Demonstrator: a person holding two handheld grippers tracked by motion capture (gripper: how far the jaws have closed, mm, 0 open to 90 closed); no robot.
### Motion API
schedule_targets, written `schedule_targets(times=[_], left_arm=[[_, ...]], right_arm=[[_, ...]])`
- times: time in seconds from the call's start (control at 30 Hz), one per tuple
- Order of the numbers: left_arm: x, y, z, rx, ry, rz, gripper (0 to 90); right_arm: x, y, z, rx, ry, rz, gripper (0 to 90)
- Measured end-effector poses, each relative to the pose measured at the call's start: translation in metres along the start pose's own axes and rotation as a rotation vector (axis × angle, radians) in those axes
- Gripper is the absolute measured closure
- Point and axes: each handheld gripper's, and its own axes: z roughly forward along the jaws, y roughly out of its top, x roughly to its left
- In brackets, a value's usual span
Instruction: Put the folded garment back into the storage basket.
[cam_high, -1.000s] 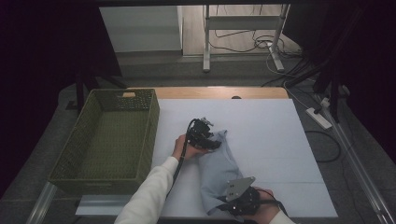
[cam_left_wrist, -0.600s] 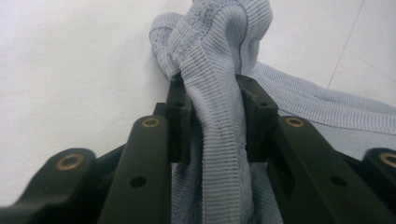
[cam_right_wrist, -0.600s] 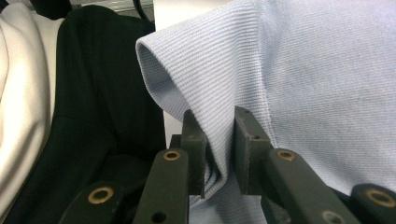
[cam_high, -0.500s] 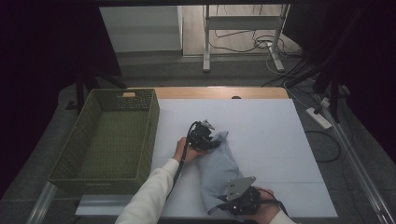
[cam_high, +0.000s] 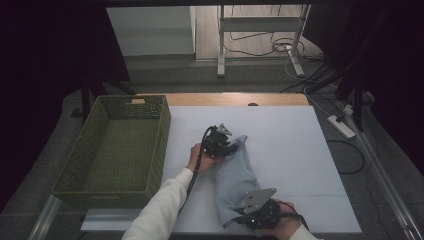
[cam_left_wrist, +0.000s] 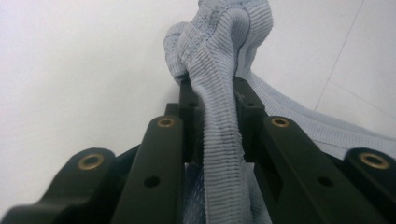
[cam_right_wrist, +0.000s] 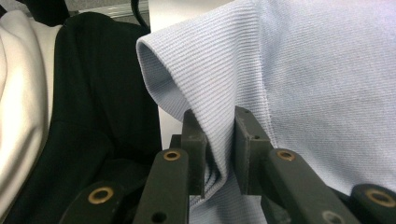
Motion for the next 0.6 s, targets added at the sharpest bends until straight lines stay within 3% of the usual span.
schedule_targets(times=[0.6], left_arm=[[0.0,0.003,-0.018,-0.065,0.011,-0.022,79.9]], right_arm=[[-0.003,0.0,-0.007,-0.024,-0.031,0.01,76.2]])
